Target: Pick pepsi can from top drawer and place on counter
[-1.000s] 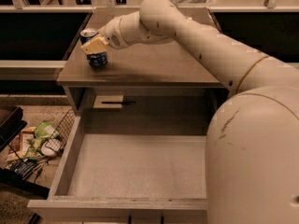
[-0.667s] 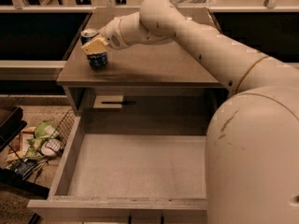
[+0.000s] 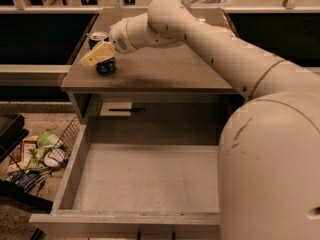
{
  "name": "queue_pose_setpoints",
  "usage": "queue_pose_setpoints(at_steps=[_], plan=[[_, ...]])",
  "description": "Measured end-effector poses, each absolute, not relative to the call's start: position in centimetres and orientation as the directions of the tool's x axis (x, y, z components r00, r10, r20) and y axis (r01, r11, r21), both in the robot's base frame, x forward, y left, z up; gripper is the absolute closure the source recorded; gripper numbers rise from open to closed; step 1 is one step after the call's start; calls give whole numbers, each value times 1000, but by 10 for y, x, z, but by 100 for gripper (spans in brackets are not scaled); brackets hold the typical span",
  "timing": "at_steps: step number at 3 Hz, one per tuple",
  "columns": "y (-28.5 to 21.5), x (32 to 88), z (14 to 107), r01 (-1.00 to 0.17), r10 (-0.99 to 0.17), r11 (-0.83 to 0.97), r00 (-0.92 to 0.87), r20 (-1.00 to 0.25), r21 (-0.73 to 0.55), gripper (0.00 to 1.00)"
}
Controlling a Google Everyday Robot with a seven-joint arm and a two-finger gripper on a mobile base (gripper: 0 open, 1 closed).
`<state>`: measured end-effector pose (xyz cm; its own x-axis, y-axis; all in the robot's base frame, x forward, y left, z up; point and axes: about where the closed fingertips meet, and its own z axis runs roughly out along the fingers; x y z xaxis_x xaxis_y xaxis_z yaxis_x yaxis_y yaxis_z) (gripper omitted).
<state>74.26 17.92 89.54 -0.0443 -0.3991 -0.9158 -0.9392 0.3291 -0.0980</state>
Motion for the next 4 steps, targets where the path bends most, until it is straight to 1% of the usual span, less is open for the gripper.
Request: queue_pose_setpoints(at_steps=[1,2,3,4], plan=[[177,744,902,-940,-391,331,-52,-919,-87,0],[171,744,965,-935,-433,325,-15,-901,-141,0],[114,732,1047,-887,-491,384,37,-870,-255,0],[31,702,1114,-762,-507,545,33,-862,-349,0]])
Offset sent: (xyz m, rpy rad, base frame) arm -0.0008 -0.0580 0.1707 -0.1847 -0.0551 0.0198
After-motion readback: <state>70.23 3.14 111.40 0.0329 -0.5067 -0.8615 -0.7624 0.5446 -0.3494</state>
